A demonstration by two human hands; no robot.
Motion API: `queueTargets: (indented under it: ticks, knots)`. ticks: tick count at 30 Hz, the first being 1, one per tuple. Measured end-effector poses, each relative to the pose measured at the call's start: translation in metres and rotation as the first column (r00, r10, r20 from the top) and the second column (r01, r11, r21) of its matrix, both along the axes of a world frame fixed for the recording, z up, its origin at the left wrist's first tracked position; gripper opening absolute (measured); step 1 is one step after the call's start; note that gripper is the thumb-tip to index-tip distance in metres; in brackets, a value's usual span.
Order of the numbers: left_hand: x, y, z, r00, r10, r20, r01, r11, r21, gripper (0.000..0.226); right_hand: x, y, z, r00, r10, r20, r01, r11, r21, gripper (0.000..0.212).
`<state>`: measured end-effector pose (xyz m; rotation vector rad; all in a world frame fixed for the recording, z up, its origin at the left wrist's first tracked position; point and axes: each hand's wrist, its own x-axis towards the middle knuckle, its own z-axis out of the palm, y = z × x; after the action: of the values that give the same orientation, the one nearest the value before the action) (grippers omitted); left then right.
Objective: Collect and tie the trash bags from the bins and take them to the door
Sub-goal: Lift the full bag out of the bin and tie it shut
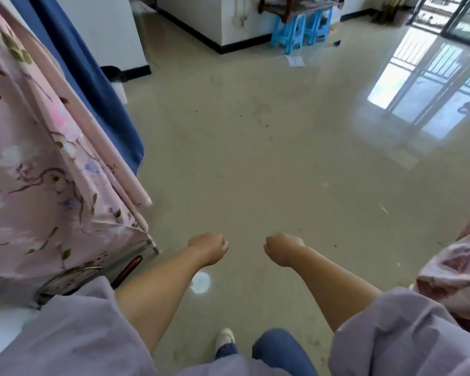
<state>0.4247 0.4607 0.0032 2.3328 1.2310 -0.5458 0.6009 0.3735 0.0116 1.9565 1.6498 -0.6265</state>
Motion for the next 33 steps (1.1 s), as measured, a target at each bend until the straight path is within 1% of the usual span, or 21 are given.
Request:
queueTargets:
  ticks: [5,8,10,12,17,20,23,26,30,33]
  knots:
    - [0.052,0.09,-0.003,0.998,0.051,0.02,-0.051,0.998,-0.029,0.04,0.051,0.104,-0.003,0.999,0.047,-0.01,-0.047,0.999,-0.006,0.038]
    - [0.087,0.151,-0.006,0.993,0.112,0.038,-0.111,0.993,-0.031,0.041,0.088,0.175,-0.007,0.996,0.093,0.001,-0.093,0.996,-0.004,0.037]
    - [0.11,0.196,-0.004,0.984,0.167,0.058,-0.165,0.986,-0.038,0.041,0.113,0.226,-0.01,0.991,0.133,0.004,-0.133,0.991,0.017,0.037]
    - [0.131,0.239,-0.003,0.969,0.234,0.074,-0.232,0.972,-0.042,0.04,0.139,0.278,-0.008,0.977,0.213,0.022,-0.213,0.977,0.009,0.035]
    - [0.164,0.34,0.001,0.911,0.403,0.09,-0.397,0.915,-0.076,0.039,0.187,0.408,0.0,0.938,0.345,0.031,-0.345,0.938,0.007,0.036]
    - [0.167,0.396,-0.002,0.872,0.482,0.087,-0.474,0.875,-0.095,0.036,0.194,0.482,-0.003,0.912,0.411,0.014,-0.411,0.912,-0.004,0.037]
    - [0.162,0.462,-0.012,0.833,0.55,0.063,-0.544,0.834,-0.093,0.028,0.19,0.559,-0.013,0.899,0.437,-0.017,-0.437,0.899,0.007,0.036]
    - [0.156,0.535,-0.019,0.804,0.592,0.058,-0.586,0.805,-0.099,0.033,0.182,0.641,-0.023,0.905,0.422,-0.052,-0.421,0.907,0.028,0.035]
    - [0.146,0.637,-0.013,0.81,0.584,0.05,-0.579,0.81,-0.093,0.038,0.17,0.742,-0.015,0.911,0.406,-0.067,-0.406,0.914,0.018,0.038]
    - [0.136,0.712,-0.003,0.814,0.579,0.038,-0.575,0.814,-0.078,0.032,0.167,0.815,-0.009,0.929,0.355,-0.108,-0.351,0.935,0.057,0.036]
